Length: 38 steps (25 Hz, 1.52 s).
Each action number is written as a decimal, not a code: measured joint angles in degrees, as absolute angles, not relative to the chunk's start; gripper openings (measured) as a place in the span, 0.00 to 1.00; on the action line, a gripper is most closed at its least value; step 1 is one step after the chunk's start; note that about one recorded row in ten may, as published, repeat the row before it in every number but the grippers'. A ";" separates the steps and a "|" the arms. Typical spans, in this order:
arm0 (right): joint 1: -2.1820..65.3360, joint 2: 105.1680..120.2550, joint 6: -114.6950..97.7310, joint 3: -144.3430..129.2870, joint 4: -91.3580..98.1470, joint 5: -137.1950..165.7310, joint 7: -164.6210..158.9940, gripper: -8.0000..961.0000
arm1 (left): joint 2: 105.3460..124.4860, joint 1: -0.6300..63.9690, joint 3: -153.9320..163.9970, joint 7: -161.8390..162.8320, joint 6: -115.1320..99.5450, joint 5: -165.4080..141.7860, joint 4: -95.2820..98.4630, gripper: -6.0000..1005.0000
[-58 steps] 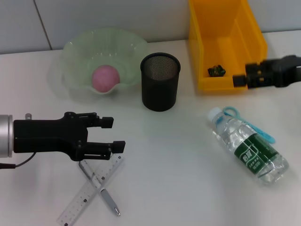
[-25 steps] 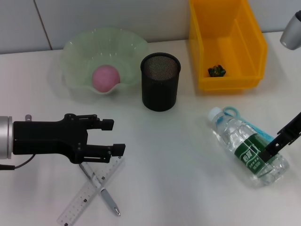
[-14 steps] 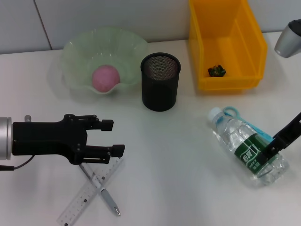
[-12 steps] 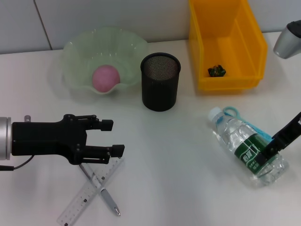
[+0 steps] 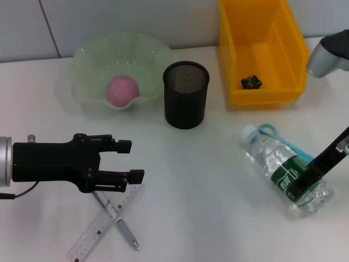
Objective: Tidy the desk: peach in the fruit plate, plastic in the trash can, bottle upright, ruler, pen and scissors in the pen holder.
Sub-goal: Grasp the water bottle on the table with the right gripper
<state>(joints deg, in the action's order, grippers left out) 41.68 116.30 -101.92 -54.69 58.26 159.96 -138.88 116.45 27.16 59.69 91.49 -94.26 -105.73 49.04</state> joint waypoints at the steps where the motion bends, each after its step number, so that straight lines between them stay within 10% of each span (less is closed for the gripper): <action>1: 41.79 116.31 -101.48 -54.95 57.66 159.97 -138.89 0.87 | 116.45 27.15 59.68 91.49 -94.29 -105.73 49.04 0.80; 38: 42.19 117.29 -97.69 -57.22 54.93 160.84 -138.79 0.87 | 116.46 27.07 59.67 91.37 -94.93 -105.73 49.04 0.80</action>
